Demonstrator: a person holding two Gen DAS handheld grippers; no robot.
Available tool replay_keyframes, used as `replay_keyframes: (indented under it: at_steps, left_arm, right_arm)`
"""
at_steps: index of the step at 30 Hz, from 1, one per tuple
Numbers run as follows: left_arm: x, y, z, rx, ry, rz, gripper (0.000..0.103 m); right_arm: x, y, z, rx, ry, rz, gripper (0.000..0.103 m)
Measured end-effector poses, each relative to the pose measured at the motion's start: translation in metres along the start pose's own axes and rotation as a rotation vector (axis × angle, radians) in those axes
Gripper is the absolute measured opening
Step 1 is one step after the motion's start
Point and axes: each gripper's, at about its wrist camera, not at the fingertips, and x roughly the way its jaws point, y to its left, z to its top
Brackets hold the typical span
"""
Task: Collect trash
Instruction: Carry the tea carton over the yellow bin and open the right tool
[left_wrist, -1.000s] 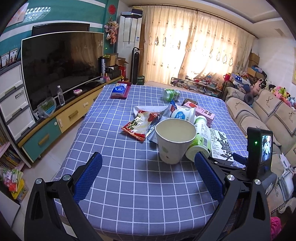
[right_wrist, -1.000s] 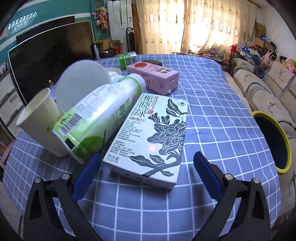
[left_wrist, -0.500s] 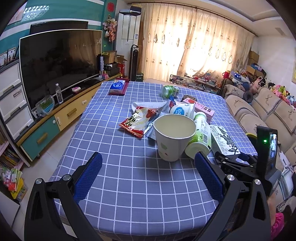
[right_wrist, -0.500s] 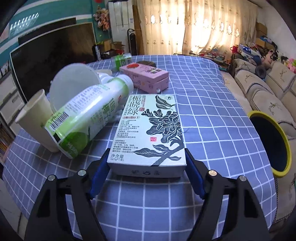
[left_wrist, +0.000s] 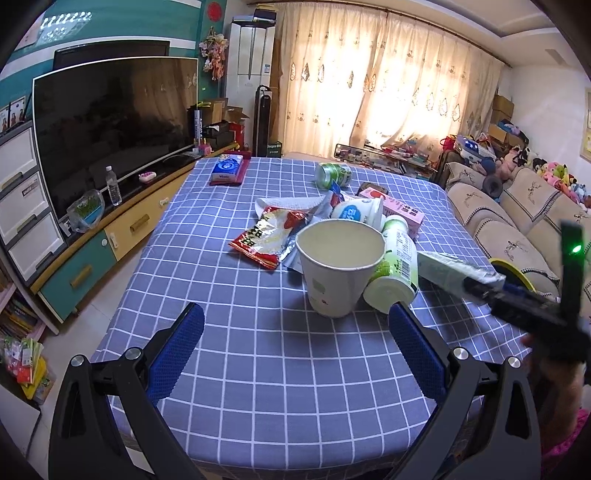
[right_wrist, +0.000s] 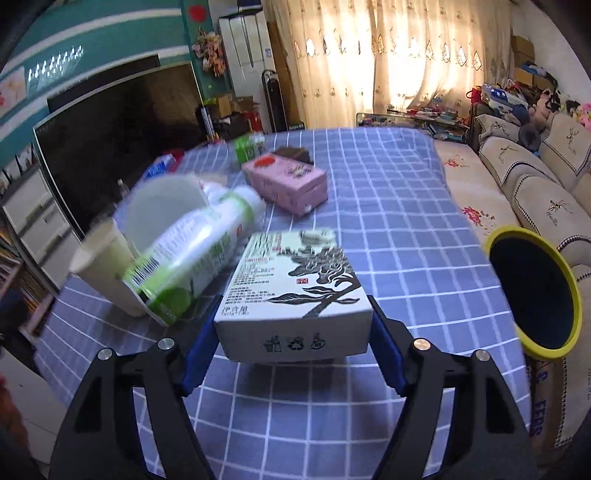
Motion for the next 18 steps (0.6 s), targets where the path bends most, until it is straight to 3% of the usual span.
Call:
replay_keyframes:
  at_steps: [18]
  left_arm:
    - [0.009, -0.018, -0.002, 0.035, 0.015, -0.021, 0.098]
  right_arm:
    - [-0.046, -0.028, 0.021, 0.04, -0.041, 0.096, 0.069]
